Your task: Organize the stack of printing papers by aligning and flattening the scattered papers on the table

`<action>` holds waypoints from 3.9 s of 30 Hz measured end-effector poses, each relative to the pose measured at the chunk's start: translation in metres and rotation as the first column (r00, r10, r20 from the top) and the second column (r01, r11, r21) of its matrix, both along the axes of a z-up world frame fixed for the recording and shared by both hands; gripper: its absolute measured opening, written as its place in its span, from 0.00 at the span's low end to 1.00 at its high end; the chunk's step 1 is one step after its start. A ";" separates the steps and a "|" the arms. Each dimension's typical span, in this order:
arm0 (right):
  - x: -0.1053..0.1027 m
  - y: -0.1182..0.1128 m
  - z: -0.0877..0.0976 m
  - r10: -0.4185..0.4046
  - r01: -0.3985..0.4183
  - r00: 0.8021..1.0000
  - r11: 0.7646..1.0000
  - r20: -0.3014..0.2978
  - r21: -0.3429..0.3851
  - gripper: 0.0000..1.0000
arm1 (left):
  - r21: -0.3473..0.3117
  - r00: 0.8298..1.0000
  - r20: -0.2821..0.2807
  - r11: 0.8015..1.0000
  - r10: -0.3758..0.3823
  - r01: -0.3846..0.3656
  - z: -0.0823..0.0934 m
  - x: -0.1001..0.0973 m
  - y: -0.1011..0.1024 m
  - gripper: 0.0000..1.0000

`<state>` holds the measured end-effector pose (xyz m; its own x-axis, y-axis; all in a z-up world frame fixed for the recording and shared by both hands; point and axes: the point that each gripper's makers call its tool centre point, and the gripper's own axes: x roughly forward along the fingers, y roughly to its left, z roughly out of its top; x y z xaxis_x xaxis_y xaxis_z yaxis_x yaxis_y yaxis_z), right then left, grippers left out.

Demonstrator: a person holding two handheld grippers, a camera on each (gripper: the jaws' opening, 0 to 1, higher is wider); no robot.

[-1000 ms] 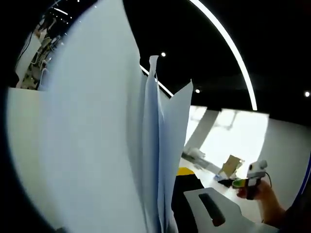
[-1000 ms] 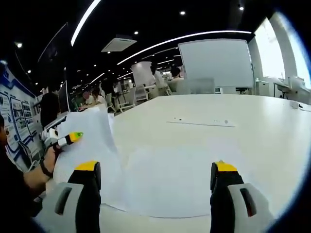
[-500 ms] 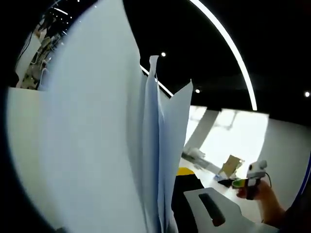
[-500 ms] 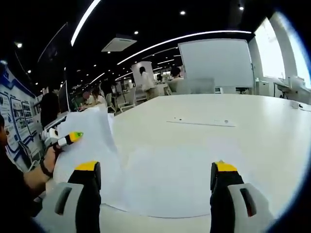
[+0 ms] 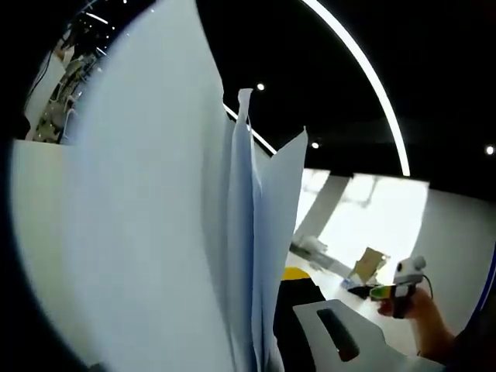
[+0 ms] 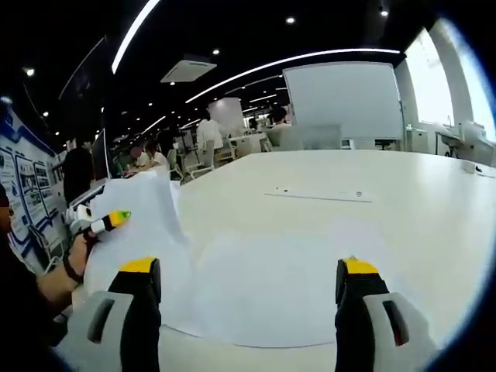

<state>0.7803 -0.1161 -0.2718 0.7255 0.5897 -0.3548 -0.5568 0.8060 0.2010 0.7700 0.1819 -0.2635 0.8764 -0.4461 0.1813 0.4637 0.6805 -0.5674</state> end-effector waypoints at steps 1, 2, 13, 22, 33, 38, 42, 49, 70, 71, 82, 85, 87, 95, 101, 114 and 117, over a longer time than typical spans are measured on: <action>0.000 0.000 0.000 0.000 0.000 1.000 1.000 0.000 0.000 0.89 | 0.001 1.000 0.000 1.000 0.000 0.000 0.000 0.000 0.000 0.06; 0.000 0.001 0.000 0.001 -0.001 1.000 1.000 0.000 0.000 0.89 | 0.002 1.000 0.000 1.000 0.000 0.000 0.000 0.000 0.000 0.06; 0.000 0.003 0.001 0.010 -0.010 1.000 1.000 -0.001 -0.005 0.89 | 0.000 1.000 0.000 1.000 -0.002 0.002 -0.001 0.001 0.001 0.06; 0.001 -0.001 -0.003 0.002 -0.002 1.000 1.000 -0.010 -0.009 0.88 | -0.001 1.000 0.000 1.000 -0.002 0.002 0.000 -0.001 -0.001 0.06; 0.002 -0.002 -0.006 0.004 -0.004 1.000 1.000 -0.014 -0.008 0.88 | 0.001 1.000 -0.001 1.000 -0.001 0.001 0.000 0.000 -0.001 0.06; 0.001 -0.001 -0.006 0.006 -0.006 1.000 1.000 -0.014 -0.009 0.88 | 0.001 1.000 -0.001 1.000 -0.001 0.001 0.000 0.000 0.000 0.06; 0.002 -0.003 -0.007 0.002 -0.002 1.000 1.000 -0.016 -0.008 0.88 | 0.001 1.000 -0.001 1.000 0.000 0.000 -0.001 0.001 0.000 0.06; 0.001 -0.003 -0.006 -0.001 0.001 1.000 1.000 -0.015 -0.010 0.88 | 0.000 1.000 -0.001 1.000 -0.001 0.001 -0.001 0.001 0.000 0.06; 0.000 -0.005 -0.008 -0.008 0.007 1.000 1.000 -0.020 -0.016 0.88 | 0.001 1.000 0.000 1.000 -0.001 0.001 -0.001 0.000 0.000 0.06; 0.000 -0.006 -0.009 -0.008 0.008 1.000 1.000 -0.022 -0.017 0.88 | 0.001 1.000 0.000 1.000 -0.001 0.001 -0.001 0.000 0.000 0.06; 0.000 -0.009 -0.009 -0.015 0.014 1.000 1.000 -0.021 -0.027 0.88 | 0.005 1.000 0.000 1.000 -0.002 0.002 -0.001 0.000 -0.001 0.06; 0.001 -0.010 -0.009 -0.018 0.017 1.000 0.999 -0.021 -0.031 0.88 | 0.005 1.000 0.000 1.000 -0.002 0.002 -0.001 0.000 -0.001 0.06; 0.001 -0.012 -0.010 -0.022 0.021 1.000 0.999 -0.022 -0.034 0.88 | 0.005 1.000 0.000 1.000 -0.002 0.002 -0.001 0.001 -0.001 0.06; 0.001 -0.012 -0.012 -0.023 0.022 0.999 0.999 -0.027 -0.042 0.88 | 0.003 1.000 -0.001 1.000 -0.003 0.003 -0.001 0.001 0.000 0.06; 0.000 -0.011 -0.013 -0.024 0.023 0.999 0.999 -0.030 -0.041 0.88 | 0.003 1.000 -0.001 1.000 -0.003 0.003 -0.001 0.001 0.000 0.06; -0.001 -0.019 -0.020 -0.043 0.041 0.998 0.998 -0.039 -0.049 0.88 | 0.004 1.000 -0.001 1.000 -0.003 0.003 0.000 -0.001 -0.003 0.06; -0.001 -0.020 -0.021 -0.045 0.043 0.998 0.998 -0.043 -0.050 0.88 | 0.004 1.000 -0.001 1.000 -0.002 0.002 0.001 -0.001 -0.004 0.06</action>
